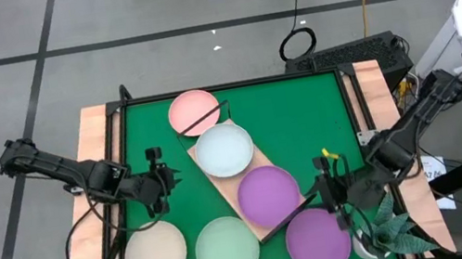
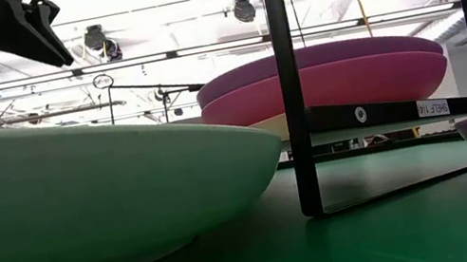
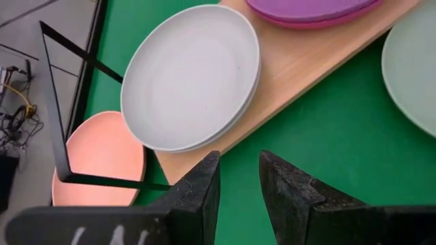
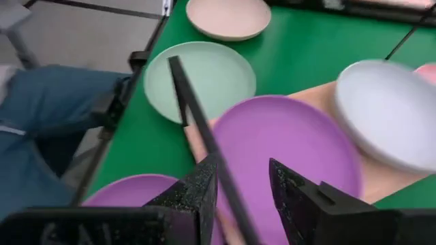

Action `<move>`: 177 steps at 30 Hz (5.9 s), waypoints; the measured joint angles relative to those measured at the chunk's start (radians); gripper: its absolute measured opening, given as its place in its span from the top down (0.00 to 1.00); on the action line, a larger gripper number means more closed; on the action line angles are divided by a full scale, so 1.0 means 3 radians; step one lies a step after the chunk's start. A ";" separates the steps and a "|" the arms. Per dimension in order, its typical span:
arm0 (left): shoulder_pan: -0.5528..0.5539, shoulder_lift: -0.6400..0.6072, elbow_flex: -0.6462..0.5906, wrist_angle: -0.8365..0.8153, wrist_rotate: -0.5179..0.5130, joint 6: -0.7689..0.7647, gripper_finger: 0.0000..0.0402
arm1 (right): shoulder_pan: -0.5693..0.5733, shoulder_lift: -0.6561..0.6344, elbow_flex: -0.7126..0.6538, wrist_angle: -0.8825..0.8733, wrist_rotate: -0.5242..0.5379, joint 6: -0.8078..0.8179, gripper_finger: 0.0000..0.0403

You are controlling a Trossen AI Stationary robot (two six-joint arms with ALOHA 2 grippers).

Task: Place and stack plates onto a shelf
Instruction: Stack the green plate on top of the gray plate on the shelf

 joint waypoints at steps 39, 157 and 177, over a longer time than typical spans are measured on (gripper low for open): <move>-0.1298 0.1626 0.0000 0.1604 0.0526 -0.0312 0.73 | 0.0620 0.0688 0.0000 -0.0101 -0.0263 0.1643 0.72; -0.0494 0.1345 0.0684 0.0408 0.0172 0.2355 0.98 | 0.0620 0.0653 0.0000 0.0055 -0.0079 0.1189 0.72; 0.1090 0.1347 0.0683 0.0429 0.1324 0.2766 0.98 | 0.0611 0.0100 0.0000 0.0053 0.0102 0.0781 0.72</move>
